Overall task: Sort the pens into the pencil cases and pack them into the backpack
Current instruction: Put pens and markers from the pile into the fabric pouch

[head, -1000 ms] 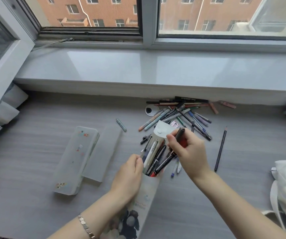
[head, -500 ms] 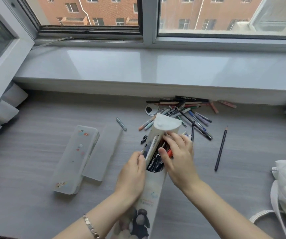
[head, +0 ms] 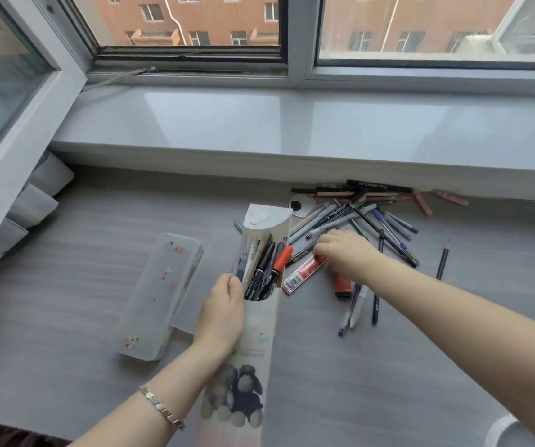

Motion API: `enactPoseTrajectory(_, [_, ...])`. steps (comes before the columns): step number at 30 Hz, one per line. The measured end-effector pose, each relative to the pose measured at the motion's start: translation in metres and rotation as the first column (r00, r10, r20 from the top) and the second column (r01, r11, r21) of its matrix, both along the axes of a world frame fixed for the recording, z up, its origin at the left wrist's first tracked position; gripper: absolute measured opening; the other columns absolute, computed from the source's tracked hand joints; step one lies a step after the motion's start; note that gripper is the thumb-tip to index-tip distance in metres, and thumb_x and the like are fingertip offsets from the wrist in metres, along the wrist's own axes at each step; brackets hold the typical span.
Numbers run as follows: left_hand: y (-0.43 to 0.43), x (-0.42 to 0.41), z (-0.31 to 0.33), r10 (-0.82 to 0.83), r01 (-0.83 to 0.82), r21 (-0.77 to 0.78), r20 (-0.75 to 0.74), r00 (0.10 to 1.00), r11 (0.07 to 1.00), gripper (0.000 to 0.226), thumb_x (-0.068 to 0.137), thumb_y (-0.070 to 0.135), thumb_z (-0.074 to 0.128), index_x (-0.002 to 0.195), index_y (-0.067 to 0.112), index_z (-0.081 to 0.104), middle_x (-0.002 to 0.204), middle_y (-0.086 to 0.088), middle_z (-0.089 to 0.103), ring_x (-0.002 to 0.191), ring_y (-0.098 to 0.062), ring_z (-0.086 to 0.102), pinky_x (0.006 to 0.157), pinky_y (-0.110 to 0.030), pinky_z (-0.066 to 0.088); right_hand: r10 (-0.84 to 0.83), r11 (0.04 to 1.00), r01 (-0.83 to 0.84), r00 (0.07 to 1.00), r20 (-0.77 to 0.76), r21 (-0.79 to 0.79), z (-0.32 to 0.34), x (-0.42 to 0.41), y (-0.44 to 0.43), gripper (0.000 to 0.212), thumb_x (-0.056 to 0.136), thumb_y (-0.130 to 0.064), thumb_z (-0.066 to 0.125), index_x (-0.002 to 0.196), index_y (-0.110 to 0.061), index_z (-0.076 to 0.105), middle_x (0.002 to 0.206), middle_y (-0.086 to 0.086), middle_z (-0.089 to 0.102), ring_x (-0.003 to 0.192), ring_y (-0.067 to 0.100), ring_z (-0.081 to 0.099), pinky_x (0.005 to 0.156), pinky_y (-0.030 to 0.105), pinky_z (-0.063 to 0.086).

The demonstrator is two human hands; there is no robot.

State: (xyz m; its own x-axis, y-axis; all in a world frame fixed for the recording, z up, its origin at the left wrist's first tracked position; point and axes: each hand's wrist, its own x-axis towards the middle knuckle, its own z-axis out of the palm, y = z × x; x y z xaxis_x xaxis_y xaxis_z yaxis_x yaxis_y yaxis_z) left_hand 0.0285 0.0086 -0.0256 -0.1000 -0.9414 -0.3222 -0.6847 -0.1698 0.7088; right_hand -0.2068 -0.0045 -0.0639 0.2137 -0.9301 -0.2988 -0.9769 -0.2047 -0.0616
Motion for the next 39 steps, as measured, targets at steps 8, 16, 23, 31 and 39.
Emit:
enactPoseTrajectory(8, [0.003, 0.004, -0.002, 0.008, -0.009, 0.024, 0.035, 0.999, 1.000, 0.036, 0.097, 0.019, 0.027, 0.062, 0.019, 0.029, 0.061, 0.001, 0.037, 0.056, -0.014, 0.033, 0.054, -0.030, 0.027, 0.249, 0.954, -0.272, 0.953, -0.174, -0.127, -0.002, 0.003, 0.006, 0.028, 0.038, -0.007, 0.078, 0.059, -0.014, 0.061, 0.059, 0.002, 0.059, 0.053, 0.021, 0.058, 0.056, 0.022, 0.047])
enactPoseTrajectory(16, [0.008, 0.003, -0.001, -0.080, 0.080, -0.006, 0.013, 0.997, 0.997, 0.034, 0.098, 0.022, 0.028, 0.064, 0.020, 0.031, 0.061, 0.002, 0.039, 0.060, -0.019, 0.036, 0.057, -0.034, 0.030, -0.346, 0.883, 0.458, 0.780, 0.521, -0.100, 0.078, -0.036, 0.053, 0.013, 0.084, -0.024, 0.064, 0.095, -0.027, 0.070, 0.074, -0.021, 0.060, 0.071, 0.012, 0.062, 0.065, 0.029, 0.047])
enactPoseTrajectory(23, [0.027, -0.021, 0.008, -0.366, 0.367, -0.024, 0.034, 0.930, 0.930, 0.020, 0.098, 0.027, 0.031, 0.087, 0.025, 0.046, 0.075, 0.002, 0.054, 0.079, -0.024, 0.051, 0.067, -0.032, 0.033, -0.170, 0.972, 0.139, 0.972, 0.164, 0.188, 0.139, -0.005, 0.064, 0.011, 0.084, -0.036, 0.062, 0.092, -0.036, 0.069, 0.055, -0.021, 0.049, 0.054, -0.001, 0.054, 0.056, 0.017, 0.039])
enactPoseTrajectory(31, [0.052, -0.030, 0.007, -0.421, 0.420, -0.027, -0.026, 0.907, 0.907, 0.025, 0.099, 0.029, 0.032, 0.103, 0.017, 0.054, 0.096, -0.005, 0.065, 0.093, -0.025, 0.057, 0.081, -0.037, 0.042, 0.039, 0.993, -0.009, 0.967, 0.251, -0.118, 0.087, 0.034, 0.072, 0.025, 0.072, -0.025, 0.069, 0.096, -0.026, 0.068, 0.096, -0.002, 0.068, 0.101, 0.018, 0.056, 0.092, 0.032, 0.034])
enactPoseTrajectory(39, [0.048, -0.029, 0.003, -0.310, 0.311, -0.006, -0.085, 0.947, 0.950, 0.030, 0.097, 0.034, 0.030, 0.098, 0.019, 0.057, 0.087, -0.005, 0.067, 0.088, -0.025, 0.060, 0.082, -0.042, 0.046, -0.315, 0.778, 0.565, 0.729, 0.607, -0.276, 0.034, 0.058, 0.102, 0.049, 0.077, -0.049, 0.050, 0.111, -0.016, 0.062, 0.129, 0.012, 0.053, 0.126, 0.021, 0.033, 0.108, 0.035, 0.024])
